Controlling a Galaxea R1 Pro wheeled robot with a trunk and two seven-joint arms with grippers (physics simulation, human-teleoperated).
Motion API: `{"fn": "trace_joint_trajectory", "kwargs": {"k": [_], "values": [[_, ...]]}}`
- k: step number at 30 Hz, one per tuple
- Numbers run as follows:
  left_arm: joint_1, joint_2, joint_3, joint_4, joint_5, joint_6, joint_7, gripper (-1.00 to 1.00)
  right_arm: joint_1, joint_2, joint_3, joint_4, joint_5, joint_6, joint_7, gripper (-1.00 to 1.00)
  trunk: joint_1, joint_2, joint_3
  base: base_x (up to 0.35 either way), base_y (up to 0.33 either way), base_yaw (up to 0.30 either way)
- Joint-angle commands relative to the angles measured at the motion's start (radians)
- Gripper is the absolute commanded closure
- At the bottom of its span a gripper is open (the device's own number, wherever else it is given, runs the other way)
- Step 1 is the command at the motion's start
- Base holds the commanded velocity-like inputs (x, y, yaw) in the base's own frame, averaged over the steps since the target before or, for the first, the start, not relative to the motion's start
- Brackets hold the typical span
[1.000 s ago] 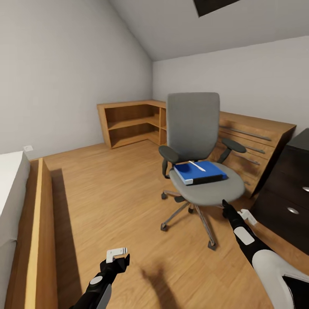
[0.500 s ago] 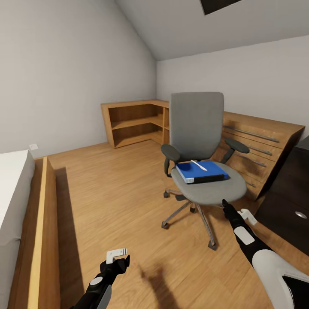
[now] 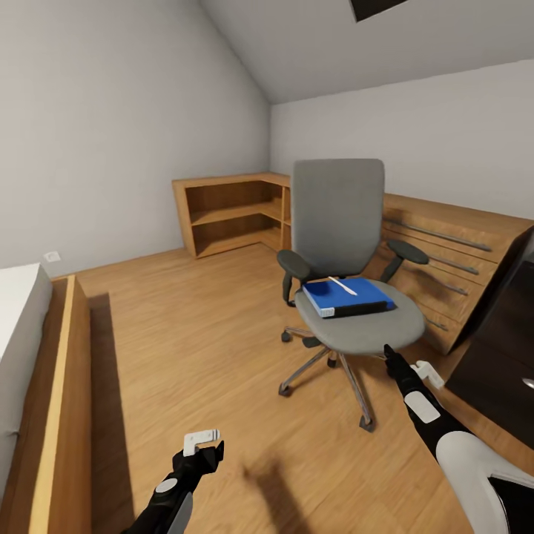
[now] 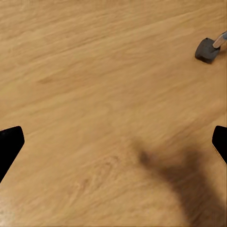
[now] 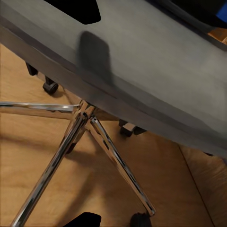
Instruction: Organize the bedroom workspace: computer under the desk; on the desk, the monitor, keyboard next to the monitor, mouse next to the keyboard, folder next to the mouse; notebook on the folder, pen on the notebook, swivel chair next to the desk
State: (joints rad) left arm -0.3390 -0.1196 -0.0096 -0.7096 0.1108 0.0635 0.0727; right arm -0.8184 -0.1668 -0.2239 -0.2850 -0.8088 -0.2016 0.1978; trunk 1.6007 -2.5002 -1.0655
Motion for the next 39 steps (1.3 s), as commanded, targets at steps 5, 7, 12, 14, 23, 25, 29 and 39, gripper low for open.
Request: {"fn": "trace_joint_trajectory", "kwargs": {"k": [5, 7, 12, 14, 23, 25, 29, 39], "values": [[0.0, 0.0, -0.001, -0.002, 0.01, 0.006, 0.005, -1.0, -0.001, 0.0, -0.003, 0.003, -0.012, -0.002, 0.008, -1.0, 0.0, 0.0, -0.001, 0.168, -0.152, 0.0], [0.0, 0.0, -0.001, -0.002, 0.01, 0.006, 0.006, -1.0, -0.001, 0.0, -0.003, 0.003, -0.012, -0.002, 0.008, -1.0, 0.0, 0.0, -0.001, 0.177, -0.118, 0.0], [0.0, 0.0, -0.001, -0.002, 0.01, 0.006, 0.006, -1.0, -0.001, 0.0, -0.003, 0.003, -0.012, -0.001, 0.008, -1.0, 0.0, 0.0, -0.001, 0.209, -0.03, 0.0], [0.0, 0.0, -0.001, -0.002, 0.01, 0.006, 0.006, -1.0, -0.001, 0.0, -0.003, 0.003, -0.012, -0.002, 0.008, -1.0, 0.0, 0.0, -0.001, 0.221, -0.005, 0.0], [0.0, 0.0, -0.001, -0.002, 0.011, 0.005, 0.004, -1.0, -0.001, 0.0, -0.003, 0.003, -0.012, -0.002, 0.009, -1.0, 0.0, 0.0, -0.001, 0.223, -0.001, 0.0], [0.0, 0.0, -0.001, -0.002, 0.011, 0.006, 0.003, -1.0, -0.001, 0.0, -0.003, 0.003, -0.012, -0.002, 0.009, -1.0, 0.0, 0.0, -0.001, 0.223, 0.0, 0.0], [0.0, 0.0, -0.001, -0.002, 0.012, 0.005, 0.004, -1.0, -0.001, 0.0, -0.003, 0.003, -0.012, -0.002, 0.009, -1.0, 0.0, 0.0, -0.001, 0.222, 0.0, 0.0], [0.0, 0.0, -0.001, -0.002, 0.012, 0.005, 0.005, -1.0, -0.001, 0.0, -0.003, 0.003, -0.012, -0.002, 0.009, -1.0, 0.0, 0.0, -0.001, 0.191, 0.0, 0.0]]}}
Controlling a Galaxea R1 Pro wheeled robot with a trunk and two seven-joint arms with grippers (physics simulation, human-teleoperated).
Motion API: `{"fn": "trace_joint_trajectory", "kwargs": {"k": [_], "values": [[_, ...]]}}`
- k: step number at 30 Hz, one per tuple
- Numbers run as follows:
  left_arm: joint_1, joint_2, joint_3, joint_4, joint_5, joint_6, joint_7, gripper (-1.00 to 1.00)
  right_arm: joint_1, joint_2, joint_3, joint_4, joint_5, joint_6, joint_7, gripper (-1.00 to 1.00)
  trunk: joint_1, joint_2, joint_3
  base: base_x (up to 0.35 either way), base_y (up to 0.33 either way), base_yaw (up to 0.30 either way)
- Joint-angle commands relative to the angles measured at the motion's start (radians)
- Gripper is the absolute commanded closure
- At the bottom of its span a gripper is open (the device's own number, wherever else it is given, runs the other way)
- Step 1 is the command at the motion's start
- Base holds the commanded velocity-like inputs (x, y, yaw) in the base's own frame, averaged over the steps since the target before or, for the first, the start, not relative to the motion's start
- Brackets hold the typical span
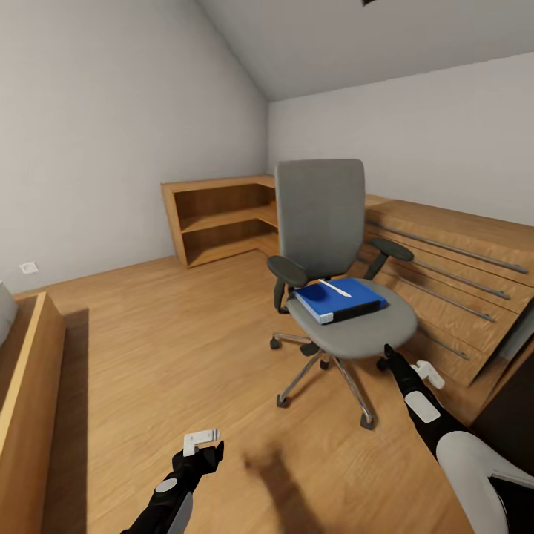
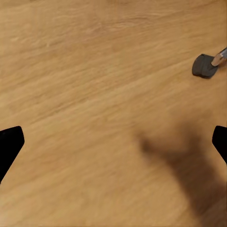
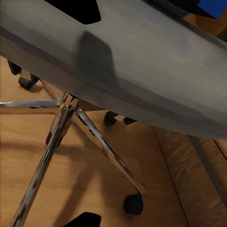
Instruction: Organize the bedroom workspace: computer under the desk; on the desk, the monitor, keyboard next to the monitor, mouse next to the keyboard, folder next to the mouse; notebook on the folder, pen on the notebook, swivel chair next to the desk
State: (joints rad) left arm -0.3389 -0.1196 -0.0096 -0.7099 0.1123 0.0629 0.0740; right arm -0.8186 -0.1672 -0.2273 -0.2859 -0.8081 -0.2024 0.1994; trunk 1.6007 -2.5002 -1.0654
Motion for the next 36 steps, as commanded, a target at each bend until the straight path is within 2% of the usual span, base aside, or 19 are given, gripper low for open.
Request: {"fn": "trace_joint_trajectory", "kwargs": {"k": [1, 14, 36], "values": [[0.0, 0.0, -0.001, -0.002, 0.01, 0.006, 0.004, -1.0, -0.001, 0.0, 0.001, 0.004, -0.013, -0.002, 0.007, -1.0, 0.0, 0.0, -0.001, 0.103, 0.0, 0.0], [0.0, 0.0, 0.0, -0.002, 0.012, 0.006, 0.006, -1.0, -0.001, 0.0, 0.002, 0.01, -0.011, -0.042, 0.008, -1.0, 0.0, 0.0, -0.001, -0.018, -0.007, 0.0], [0.0, 0.0, 0.0, 0.011, 0.012, 0.006, 0.0, -1.0, -0.001, 0.0, 0.002, 0.017, -0.011, -0.043, 0.007, -1.0, 0.0, 0.0, -0.001, -0.267, -0.135, 0.0]]}}
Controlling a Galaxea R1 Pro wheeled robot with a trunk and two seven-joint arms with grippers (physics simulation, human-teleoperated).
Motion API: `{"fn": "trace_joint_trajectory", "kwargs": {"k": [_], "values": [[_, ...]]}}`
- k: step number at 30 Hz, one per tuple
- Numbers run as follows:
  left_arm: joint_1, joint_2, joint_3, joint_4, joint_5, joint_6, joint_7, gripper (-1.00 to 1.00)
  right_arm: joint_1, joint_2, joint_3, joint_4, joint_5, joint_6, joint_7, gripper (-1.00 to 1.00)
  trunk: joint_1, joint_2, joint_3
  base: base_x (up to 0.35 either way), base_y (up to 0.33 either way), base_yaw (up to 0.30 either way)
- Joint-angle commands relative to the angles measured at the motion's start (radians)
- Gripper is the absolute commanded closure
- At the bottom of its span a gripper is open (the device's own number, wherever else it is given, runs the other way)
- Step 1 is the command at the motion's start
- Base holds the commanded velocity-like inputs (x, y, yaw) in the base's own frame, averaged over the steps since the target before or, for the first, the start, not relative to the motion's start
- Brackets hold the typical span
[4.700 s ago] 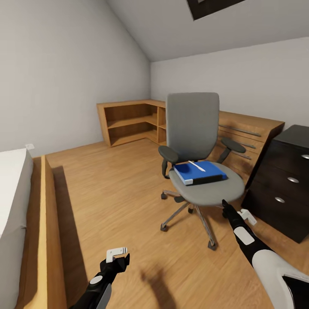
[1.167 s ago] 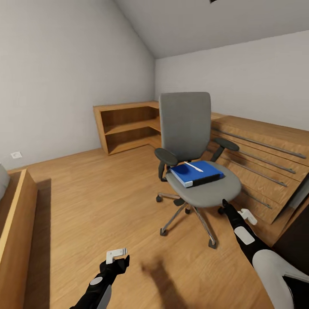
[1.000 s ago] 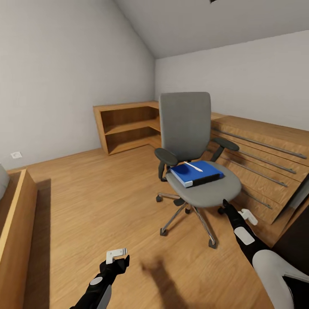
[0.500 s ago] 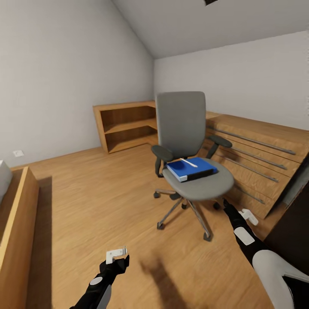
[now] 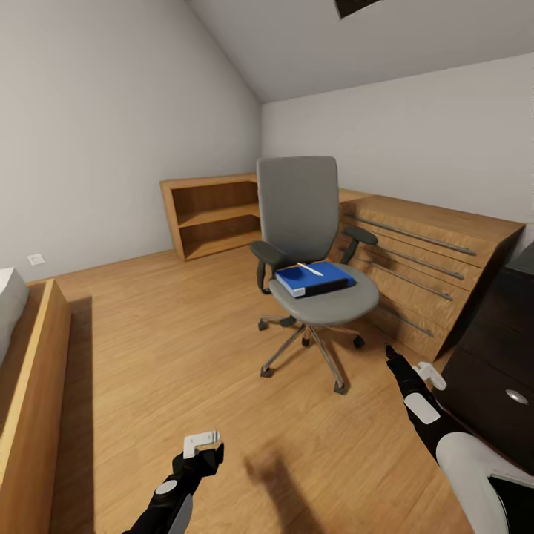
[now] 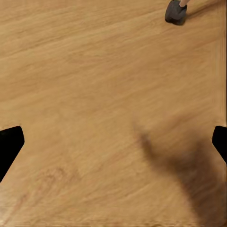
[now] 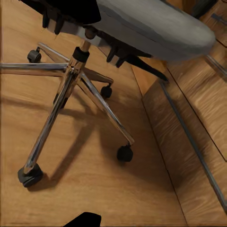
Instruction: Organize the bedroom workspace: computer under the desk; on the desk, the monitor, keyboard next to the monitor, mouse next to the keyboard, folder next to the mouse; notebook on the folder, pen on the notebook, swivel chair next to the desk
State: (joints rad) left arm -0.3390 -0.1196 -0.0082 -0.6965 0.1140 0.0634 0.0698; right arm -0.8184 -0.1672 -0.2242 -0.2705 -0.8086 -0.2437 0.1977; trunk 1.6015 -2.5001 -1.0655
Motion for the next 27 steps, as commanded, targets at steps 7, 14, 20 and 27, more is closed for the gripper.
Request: {"fn": "trace_joint_trajectory", "kwargs": {"k": [7, 14, 20, 27], "values": [[0.0, 0.0, 0.001, 0.05, 0.011, 0.004, 0.0, -1.0, -0.001, 0.004, 0.001, 0.053, 0.006, -0.026, 0.008, -1.0, -0.001, 0.0, -0.001, -0.077, -0.042, 0.0], [0.0, 0.013, 0.003, 0.148, 0.01, -0.047, 0.002, -1.0, 0.0, 0.059, 0.006, 0.174, 0.124, -0.149, 0.008, -1.0, -0.017, 0.028, 0.019, -0.009, -0.005, 0.0], [0.0, 0.043, 0.005, 0.208, 0.011, -0.139, 0.003, -1.0, 0.004, 0.09, 0.007, 0.269, 0.251, -0.28, 0.003, -1.0, -0.04, 0.07, 0.038, -0.001, -0.001, 0.0], [0.0, 0.054, 0.008, 0.268, 0.012, -0.167, 0.003, -1.0, 0.109, 0.116, 0.006, 0.29, 0.285, -0.32, -0.019, -1.0, -0.067, 0.119, 0.06, 0.0, 0.0, 0.0]]}}
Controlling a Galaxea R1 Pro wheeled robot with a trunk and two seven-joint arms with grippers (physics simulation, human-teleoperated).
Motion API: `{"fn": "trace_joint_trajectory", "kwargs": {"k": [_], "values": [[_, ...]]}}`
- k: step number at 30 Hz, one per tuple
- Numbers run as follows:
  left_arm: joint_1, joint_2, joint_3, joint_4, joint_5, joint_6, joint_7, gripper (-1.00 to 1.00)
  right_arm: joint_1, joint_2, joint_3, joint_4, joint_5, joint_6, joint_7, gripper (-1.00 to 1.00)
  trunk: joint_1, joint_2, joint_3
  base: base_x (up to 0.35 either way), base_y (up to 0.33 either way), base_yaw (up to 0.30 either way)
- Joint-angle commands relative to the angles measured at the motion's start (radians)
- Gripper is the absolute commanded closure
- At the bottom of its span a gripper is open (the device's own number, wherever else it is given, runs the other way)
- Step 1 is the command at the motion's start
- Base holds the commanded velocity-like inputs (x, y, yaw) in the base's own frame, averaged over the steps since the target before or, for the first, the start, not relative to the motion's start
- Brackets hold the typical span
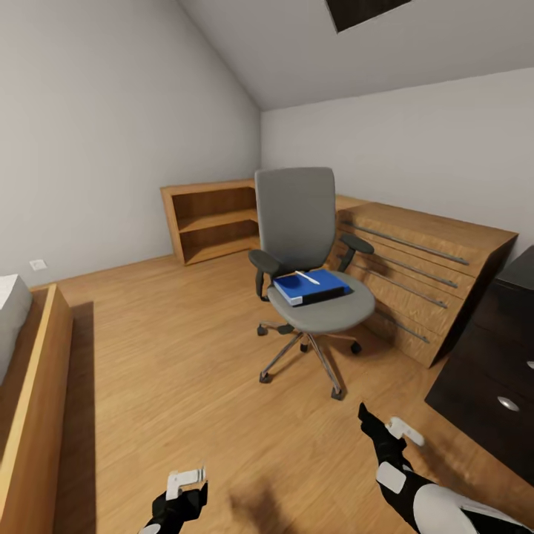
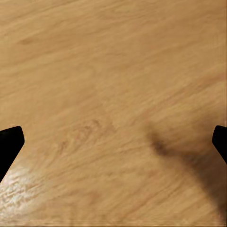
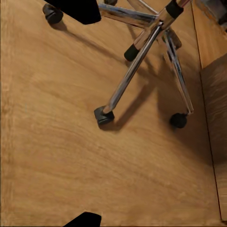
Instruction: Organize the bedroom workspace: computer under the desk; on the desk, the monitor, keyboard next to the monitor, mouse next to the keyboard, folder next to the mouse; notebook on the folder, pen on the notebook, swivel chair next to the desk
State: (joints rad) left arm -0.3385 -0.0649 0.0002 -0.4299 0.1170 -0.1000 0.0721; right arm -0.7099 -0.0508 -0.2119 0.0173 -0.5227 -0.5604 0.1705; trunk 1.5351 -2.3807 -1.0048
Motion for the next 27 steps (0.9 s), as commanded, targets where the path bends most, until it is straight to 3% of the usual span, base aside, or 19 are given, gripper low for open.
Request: {"fn": "trace_joint_trajectory", "kwargs": {"k": [1, 8, 17, 20, 27], "values": [[-0.001, 0.0, 0.002, 0.011, 0.01, -0.004, 0.001, -1.0, 0.01, 0.0, -0.006, 0.002, 0.0, -0.004, 0.003, -1.0, -0.004, 0.007, 0.003, 0.0, 0.0, 0.0], [-0.001, 0.008, 0.011, 0.05, 0.032, -0.008, -0.001, -1.0, 0.075, 0.008, -0.006, 0.004, 0.005, -0.008, -0.074, -1.0, -0.031, 0.056, 0.024, 0.0, 0.0, 0.0], [-0.001, 0.02, 0.037, 0.11, 0.081, -0.052, -0.003, -1.0, 0.139, 0.005, -0.005, 0.003, 0.012, -0.009, -0.102, -1.0, -0.066, 0.119, 0.052, 0.0, 0.0, -0.013], [-0.001, 0.029, 0.046, 0.126, 0.093, -0.11, -0.001, -1.0, 0.154, -0.002, -0.005, 0.001, 0.03, -0.01, -0.105, -1.0, -0.077, 0.14, 0.06, 0.0, 0.0, -0.162], [-0.001, 0.041, 0.054, 0.191, 0.1, -0.145, -0.002, -1.0, 0.174, -0.015, -0.004, 0.001, 0.088, -0.011, -0.106, -1.0, -0.104, 0.189, 0.082, 0.0, 0.0, -0.233]]}}
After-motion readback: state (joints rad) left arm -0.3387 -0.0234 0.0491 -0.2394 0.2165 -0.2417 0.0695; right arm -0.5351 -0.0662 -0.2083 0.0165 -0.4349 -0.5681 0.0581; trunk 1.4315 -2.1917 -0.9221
